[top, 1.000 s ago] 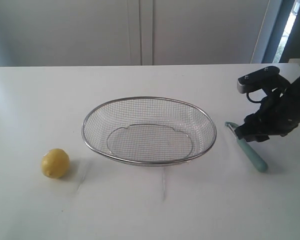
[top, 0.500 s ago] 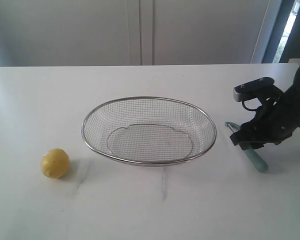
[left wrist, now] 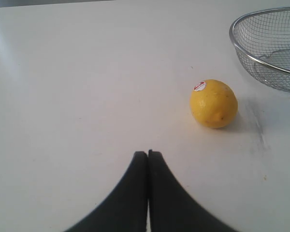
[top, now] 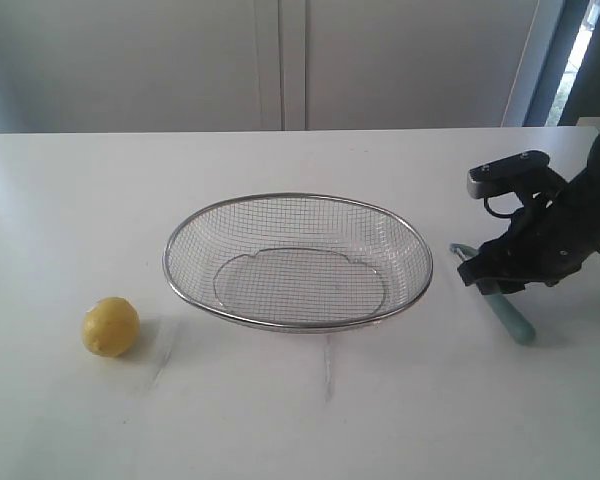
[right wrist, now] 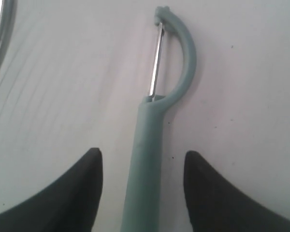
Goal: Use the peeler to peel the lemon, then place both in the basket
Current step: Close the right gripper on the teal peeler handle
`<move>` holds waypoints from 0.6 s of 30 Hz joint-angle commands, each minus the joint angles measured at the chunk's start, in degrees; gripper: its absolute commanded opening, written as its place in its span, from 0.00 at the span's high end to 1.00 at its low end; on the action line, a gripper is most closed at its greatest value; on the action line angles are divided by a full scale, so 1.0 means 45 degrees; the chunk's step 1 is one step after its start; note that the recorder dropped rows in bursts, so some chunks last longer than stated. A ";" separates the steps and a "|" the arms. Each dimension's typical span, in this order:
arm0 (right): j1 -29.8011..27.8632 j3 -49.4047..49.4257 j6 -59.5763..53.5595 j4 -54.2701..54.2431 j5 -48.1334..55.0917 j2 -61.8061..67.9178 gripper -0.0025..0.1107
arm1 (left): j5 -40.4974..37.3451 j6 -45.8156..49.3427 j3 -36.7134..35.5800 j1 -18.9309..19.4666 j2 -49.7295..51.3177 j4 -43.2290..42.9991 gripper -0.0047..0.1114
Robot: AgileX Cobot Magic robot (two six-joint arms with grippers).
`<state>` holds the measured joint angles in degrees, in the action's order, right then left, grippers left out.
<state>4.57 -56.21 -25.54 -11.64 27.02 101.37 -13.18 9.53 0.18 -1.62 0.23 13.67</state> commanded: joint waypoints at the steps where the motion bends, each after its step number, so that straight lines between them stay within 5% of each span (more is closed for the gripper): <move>1: 0.0018 -0.0073 0.0048 -0.0087 -0.0105 0.0074 0.55 | 0.0070 -0.0072 -0.0040 -0.0045 -0.0051 0.0107 0.96; 18: 0.0018 -0.0073 0.0048 -0.0036 -0.0022 0.1172 0.55 | 0.0070 -0.0072 -0.0040 -0.0045 -0.0051 0.0107 0.96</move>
<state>4.57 -56.21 -25.54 -11.64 26.90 106.45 -13.18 9.53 0.18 -1.62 0.23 13.67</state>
